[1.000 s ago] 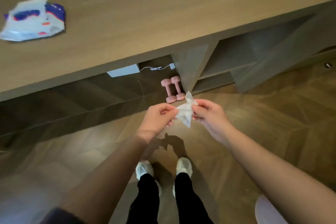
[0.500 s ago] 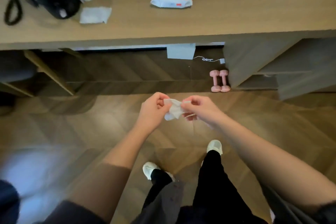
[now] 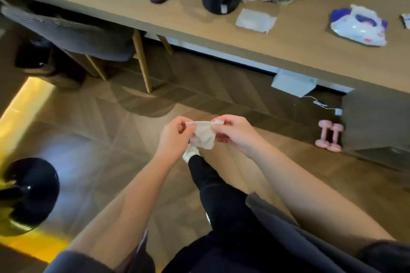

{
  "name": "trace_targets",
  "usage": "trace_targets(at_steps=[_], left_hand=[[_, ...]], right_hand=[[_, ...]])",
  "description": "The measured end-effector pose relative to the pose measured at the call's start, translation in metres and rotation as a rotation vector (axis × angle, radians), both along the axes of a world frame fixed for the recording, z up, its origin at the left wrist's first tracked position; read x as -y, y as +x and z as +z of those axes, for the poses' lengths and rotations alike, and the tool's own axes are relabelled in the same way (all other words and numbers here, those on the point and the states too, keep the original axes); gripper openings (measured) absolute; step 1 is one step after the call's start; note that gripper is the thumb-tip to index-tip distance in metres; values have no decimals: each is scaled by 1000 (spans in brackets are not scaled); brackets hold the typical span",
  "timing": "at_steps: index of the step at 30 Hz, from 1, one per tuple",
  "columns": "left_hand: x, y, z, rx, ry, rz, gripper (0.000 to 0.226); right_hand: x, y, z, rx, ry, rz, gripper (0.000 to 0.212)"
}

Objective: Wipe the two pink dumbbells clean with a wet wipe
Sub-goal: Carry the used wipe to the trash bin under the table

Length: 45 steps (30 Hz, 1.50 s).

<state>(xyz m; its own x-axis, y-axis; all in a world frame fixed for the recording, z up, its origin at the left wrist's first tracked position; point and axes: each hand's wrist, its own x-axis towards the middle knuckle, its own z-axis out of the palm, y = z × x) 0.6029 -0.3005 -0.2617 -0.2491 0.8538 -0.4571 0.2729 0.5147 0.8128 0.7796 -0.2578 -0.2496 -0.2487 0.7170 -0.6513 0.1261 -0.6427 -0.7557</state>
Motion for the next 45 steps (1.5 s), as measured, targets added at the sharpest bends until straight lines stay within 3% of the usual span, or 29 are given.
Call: trace_targets(at_steps=[11, 18, 33, 45], left_hand=[[-140, -217, 17, -86, -7, 186, 6], [-180, -356, 9, 42, -37, 292, 13], [-253, -713, -3, 99, -148, 266, 15], [-352, -947, -21, 30, -231, 379, 7]], right_hand=[[-170, -226, 4, 103, 56, 203, 11], [-227, -363, -9, 110, 23, 270, 11], [-252, -718, -14, 80, -95, 6, 19], [-368, -954, -55, -4, -164, -11, 9]])
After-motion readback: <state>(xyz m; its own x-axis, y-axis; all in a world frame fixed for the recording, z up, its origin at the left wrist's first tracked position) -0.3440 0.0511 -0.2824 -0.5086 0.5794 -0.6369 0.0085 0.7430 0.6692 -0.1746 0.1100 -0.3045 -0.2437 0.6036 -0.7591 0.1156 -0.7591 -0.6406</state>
